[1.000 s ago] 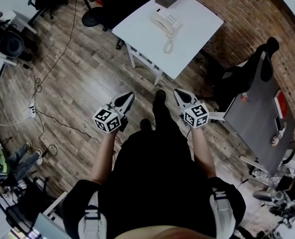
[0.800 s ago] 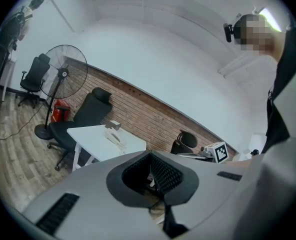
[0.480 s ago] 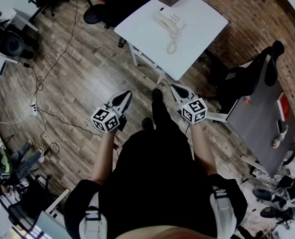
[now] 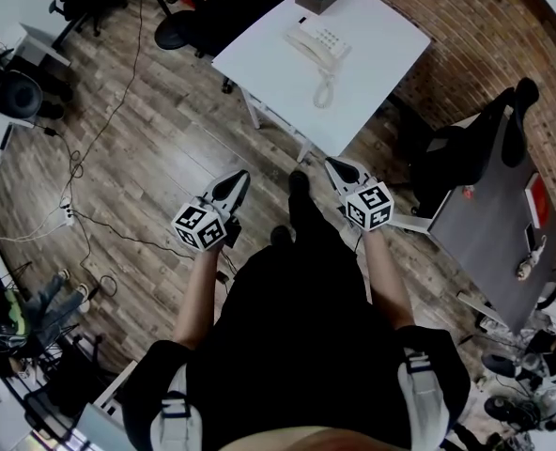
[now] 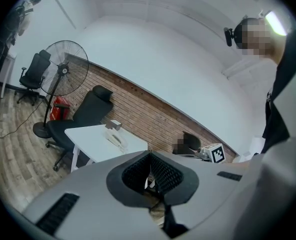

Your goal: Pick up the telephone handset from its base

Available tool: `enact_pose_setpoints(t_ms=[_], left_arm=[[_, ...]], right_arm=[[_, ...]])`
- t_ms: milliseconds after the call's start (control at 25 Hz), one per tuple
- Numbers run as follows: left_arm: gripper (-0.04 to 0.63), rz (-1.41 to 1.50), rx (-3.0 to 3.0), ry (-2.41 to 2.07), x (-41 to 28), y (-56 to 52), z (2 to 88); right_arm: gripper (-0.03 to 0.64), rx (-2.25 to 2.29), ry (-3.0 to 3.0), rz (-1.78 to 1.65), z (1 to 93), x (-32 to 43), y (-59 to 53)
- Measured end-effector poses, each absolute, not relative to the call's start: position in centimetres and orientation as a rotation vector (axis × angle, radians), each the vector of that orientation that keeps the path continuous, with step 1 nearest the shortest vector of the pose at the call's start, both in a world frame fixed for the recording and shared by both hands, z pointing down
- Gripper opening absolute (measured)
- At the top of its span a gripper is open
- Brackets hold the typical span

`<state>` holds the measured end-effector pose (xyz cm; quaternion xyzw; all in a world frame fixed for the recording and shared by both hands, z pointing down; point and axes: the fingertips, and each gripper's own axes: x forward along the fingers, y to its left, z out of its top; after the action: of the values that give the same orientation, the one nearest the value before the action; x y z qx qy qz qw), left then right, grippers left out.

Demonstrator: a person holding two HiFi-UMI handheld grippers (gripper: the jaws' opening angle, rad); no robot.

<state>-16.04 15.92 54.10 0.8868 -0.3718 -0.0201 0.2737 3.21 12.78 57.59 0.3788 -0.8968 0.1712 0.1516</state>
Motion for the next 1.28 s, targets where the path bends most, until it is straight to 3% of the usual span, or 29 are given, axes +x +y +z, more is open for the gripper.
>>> enact_pose_setpoints(t_ms=[1280], left_arm=[[0.02, -0.025, 2.347, -1.133, -11.2, -4.4, 52.1]], right_arm=[[-0.002, 1.003, -2.524, 0.465, 59.7, 10.0, -10.1]])
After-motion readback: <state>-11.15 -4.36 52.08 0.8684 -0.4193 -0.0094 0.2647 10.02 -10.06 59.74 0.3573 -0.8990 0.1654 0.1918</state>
